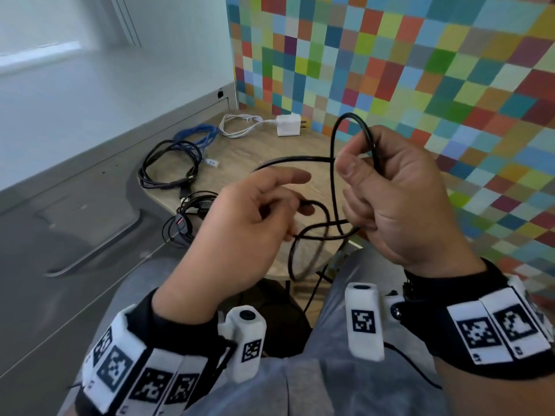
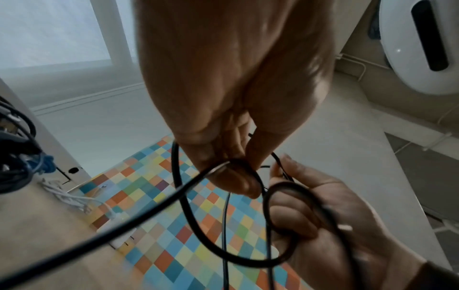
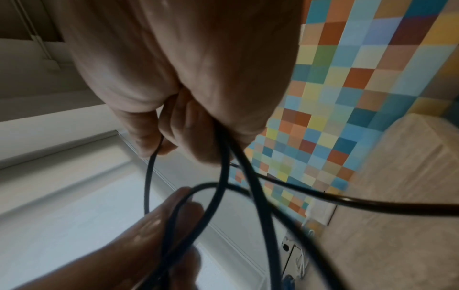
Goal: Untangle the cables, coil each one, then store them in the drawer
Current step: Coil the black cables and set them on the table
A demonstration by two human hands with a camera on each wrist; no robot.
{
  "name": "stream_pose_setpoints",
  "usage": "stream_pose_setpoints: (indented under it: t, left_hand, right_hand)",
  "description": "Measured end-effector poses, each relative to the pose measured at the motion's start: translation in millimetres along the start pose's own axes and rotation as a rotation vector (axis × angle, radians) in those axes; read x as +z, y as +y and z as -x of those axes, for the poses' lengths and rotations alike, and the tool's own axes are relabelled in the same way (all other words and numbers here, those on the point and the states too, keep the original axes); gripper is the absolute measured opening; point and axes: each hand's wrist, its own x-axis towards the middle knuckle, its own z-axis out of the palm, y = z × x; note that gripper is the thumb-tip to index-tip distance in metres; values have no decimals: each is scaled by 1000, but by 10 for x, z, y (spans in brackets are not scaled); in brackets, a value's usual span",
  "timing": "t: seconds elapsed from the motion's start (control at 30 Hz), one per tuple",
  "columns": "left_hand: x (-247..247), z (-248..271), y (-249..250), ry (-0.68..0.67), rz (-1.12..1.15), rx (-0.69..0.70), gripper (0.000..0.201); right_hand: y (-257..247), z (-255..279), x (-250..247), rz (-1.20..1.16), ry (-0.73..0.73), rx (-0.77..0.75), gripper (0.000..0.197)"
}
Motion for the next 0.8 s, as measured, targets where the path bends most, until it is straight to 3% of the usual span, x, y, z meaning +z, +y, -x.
stream_pose_setpoints:
  t: [0.2,0.37,0.47,0.6,0.73,0.8]
  left_hand:
    - [52,11,6,106,-66,48,26]
    - [35,35,-1,196,-64,195,19]
    - [20,49,30,260,-49,245,21]
    - [29,33,22,262,-72,292,29]
    - [-2,34,4,307,-248,234,45]
    - [-60,-5,0,312,-434,132,37]
  right_hand:
    - [-15,62,16,-104,-19,60,16]
    - [63,69,5,286,-58,45,33]
    - [58,70,37,436,-15,23,23]
    - [9,83,76,417,-51,104,17]
    - [0,90,93,384,-39,92,22]
    - [3,82,59,318,-16,93,26]
